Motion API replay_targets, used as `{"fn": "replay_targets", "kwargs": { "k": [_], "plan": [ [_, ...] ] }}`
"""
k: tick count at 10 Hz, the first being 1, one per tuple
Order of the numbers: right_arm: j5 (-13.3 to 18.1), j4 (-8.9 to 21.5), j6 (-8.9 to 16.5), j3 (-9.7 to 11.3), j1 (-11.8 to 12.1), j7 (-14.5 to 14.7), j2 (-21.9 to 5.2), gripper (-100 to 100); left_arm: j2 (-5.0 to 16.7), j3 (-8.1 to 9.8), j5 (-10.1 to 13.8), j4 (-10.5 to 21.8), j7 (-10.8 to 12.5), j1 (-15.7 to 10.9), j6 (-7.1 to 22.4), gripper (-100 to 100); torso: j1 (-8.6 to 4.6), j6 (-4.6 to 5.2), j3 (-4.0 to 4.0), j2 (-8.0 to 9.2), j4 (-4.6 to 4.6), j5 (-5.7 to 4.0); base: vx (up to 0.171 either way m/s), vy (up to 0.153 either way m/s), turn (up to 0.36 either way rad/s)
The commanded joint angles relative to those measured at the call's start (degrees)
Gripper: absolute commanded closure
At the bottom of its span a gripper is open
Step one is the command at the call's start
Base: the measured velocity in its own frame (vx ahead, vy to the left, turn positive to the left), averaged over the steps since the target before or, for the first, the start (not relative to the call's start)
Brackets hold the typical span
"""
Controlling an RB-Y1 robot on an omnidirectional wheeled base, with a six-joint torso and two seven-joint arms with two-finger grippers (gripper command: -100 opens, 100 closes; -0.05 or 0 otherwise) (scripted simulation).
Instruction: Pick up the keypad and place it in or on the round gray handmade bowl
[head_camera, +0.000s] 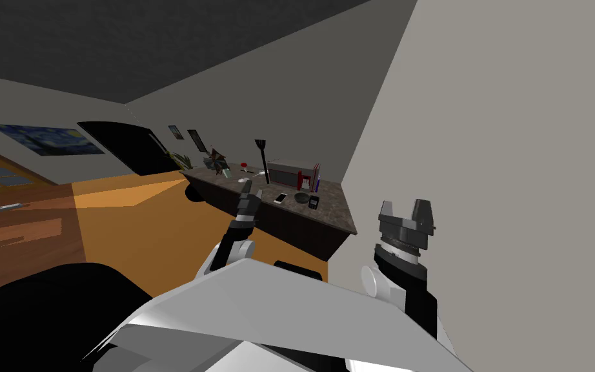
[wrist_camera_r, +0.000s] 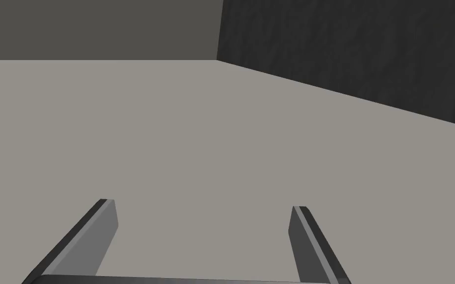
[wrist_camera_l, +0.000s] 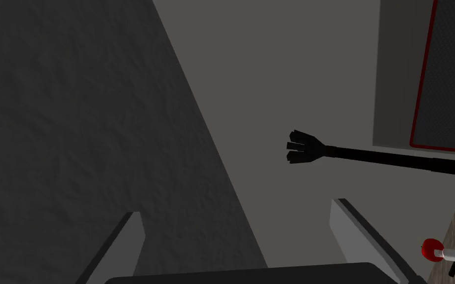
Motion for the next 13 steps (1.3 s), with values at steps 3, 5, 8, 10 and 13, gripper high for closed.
{"fn": "replay_targets", "kwargs": {
  "k": [3, 5, 8, 10, 13],
  "plan": [
    [1.1, 2.3, -0.1, 2.4, 2.1, 0.3, -5.5, -100, 0.0, -0.01, 0.0, 0.0, 0.0, 0.0, 0.0, 0, 0.21, 0.0, 0.1, 0.18, 0.04, 0.04, -0.047, 0.056, 0.006],
    [2.2, 4.3, -0.3, 4.2, 3.5, 0.5, -9.0, -100, 0.0, -0.01, 0.0, 0.0, 0.0, 0.0, 0.0, 0, 0.3, 0.0, 0.13, 0.22, 0.05, 0.06, -0.054, 0.087, 0.027],
    [3.6, 6.9, -0.5, 6.3, 5.0, 0.8, -13.6, -100, 0.0, -0.01, 0.0, 0.0, 0.0, 0.0, 0.0, 0, 0.28, 0.0, 0.12, 0.2, 0.05, 0.08, -0.049, 0.079, 0.034],
    [4.4, 8.4, -0.6, 7.4, 5.8, 0.9, -16.1, -100, 0.0, -0.01, 0.0, 0.0, 0.0, 0.0, 0.0, 0, 0.26, -0.01, 0.12, 0.2, 0.05, 0.05, -0.044, 0.066, 0.053],
    [6.3, 11.8, -1.0, 9.6, 7.2, 1.0, -21.1, -100, 0.0, 0.0, 0.0, 0.0, 0.0, 0.0, 0.0, 0, 0.23, 0.0, 0.06, 0.09, 0.03, 0.06, -0.02, 0.071, 0.053]
  ]
}}
